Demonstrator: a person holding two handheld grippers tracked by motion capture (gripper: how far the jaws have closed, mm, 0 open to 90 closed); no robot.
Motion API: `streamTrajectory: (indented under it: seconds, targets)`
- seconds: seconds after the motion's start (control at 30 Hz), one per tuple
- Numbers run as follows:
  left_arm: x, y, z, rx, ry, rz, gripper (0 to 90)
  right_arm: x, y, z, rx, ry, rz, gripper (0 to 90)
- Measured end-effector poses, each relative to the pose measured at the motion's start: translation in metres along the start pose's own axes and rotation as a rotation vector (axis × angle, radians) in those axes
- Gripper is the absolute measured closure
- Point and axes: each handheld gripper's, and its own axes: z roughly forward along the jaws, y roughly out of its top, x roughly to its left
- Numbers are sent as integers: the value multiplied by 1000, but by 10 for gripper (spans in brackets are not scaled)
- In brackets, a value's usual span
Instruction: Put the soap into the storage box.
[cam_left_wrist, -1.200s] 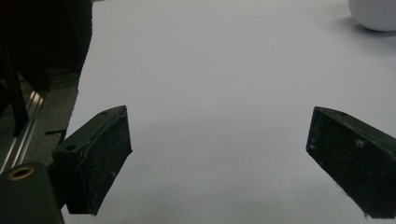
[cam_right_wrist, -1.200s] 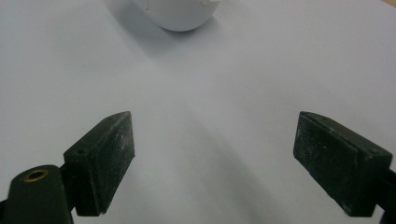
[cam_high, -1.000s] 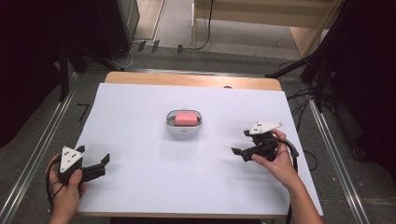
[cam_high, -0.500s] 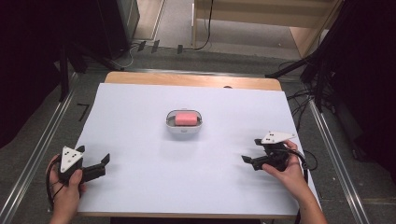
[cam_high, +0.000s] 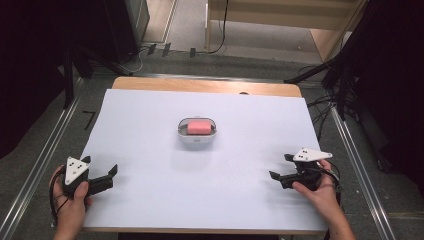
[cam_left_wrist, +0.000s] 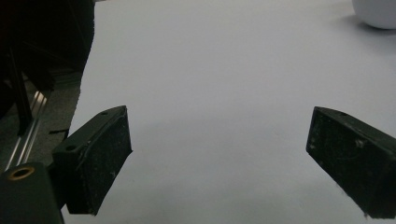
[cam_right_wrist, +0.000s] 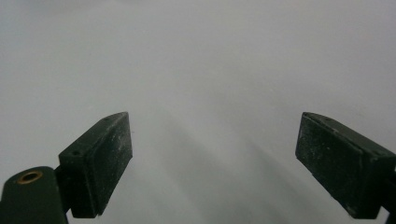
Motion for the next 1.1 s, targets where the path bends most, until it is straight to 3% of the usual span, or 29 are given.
streamTrajectory:
  seconds: [0.33,0.57,0.6,0.7,1.1]
  targets:
    - [0,0,0,1,4,1,70,-2,-23,-13,-12,-30,41,113]
    - [0,0,0,1,3,0,70,-3,-38,-26,-72,-54,79,114]
    - [0,0,0,1,-1,1,70,-3,-42,-29,-86,-76,97,118]
    - [0,0,0,4,-6,-4,70,-4,-41,-28,-76,-74,106,121]
    - [0,0,0,2,-3,1,70,1,-42,-27,-76,-86,58,79]
